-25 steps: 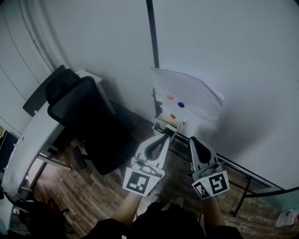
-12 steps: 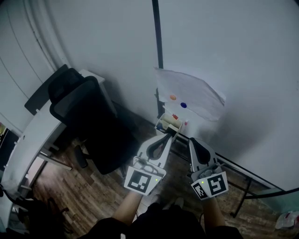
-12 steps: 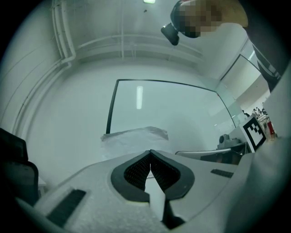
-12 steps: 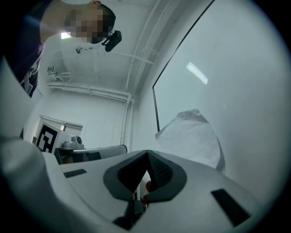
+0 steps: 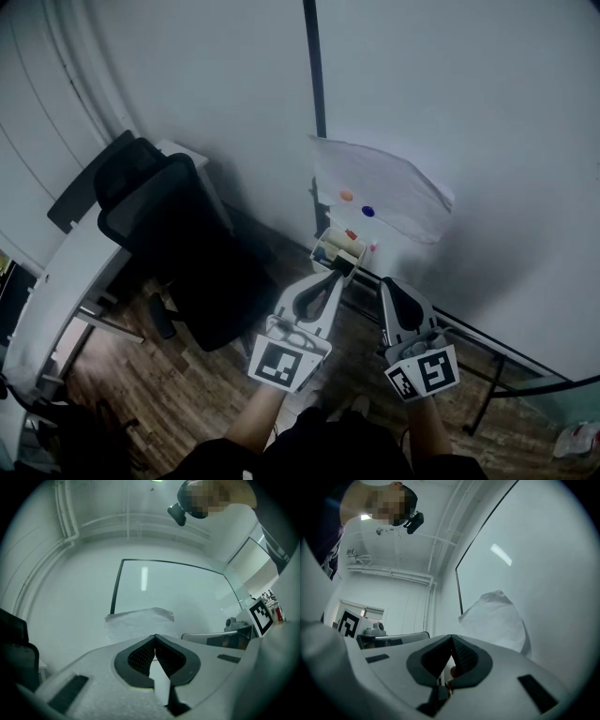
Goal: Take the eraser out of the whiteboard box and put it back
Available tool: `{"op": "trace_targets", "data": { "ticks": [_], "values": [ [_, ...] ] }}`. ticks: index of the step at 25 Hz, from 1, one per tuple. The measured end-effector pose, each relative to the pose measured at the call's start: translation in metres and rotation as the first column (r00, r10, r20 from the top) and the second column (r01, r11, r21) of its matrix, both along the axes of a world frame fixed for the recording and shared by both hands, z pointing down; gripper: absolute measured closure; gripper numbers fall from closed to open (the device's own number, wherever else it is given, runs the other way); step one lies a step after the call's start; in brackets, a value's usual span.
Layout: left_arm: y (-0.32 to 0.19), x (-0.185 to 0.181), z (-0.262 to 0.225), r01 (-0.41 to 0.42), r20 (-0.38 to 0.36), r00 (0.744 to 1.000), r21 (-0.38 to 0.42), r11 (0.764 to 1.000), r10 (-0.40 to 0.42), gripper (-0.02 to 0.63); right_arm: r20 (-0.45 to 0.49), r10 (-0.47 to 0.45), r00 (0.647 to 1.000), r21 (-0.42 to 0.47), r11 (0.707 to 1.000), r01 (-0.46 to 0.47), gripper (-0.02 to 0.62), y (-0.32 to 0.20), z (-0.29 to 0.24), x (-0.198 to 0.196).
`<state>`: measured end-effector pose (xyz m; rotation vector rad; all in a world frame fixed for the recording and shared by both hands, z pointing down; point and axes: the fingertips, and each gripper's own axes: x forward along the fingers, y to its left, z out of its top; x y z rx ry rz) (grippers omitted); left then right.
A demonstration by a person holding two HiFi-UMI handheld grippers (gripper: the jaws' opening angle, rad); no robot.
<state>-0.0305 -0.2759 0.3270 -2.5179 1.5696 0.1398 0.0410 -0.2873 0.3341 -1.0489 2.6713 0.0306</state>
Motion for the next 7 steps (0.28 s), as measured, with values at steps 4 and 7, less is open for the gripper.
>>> {"op": "trace_targets", "data": {
  "ticks": [4, 7],
  "values": [
    [-0.0019, -0.0011, 0.0016, 0.000, 0.001, 1.000, -0.001, 1.000, 0.000, 0.600, 0.001, 0.000, 1.000, -0.002, 1.000, 0.000, 0.592, -0.0019, 0.0017, -0.0008],
    [-0.0024, -0.0023, 0.0029, 0.001, 0.003, 1.000, -0.005, 1.000, -0.001, 0.600, 0.000, 0.001, 1.000, -0.003, 1.000, -0.001, 0.592, -0.0025, 0.0022, -0.0016]
  ]
}}
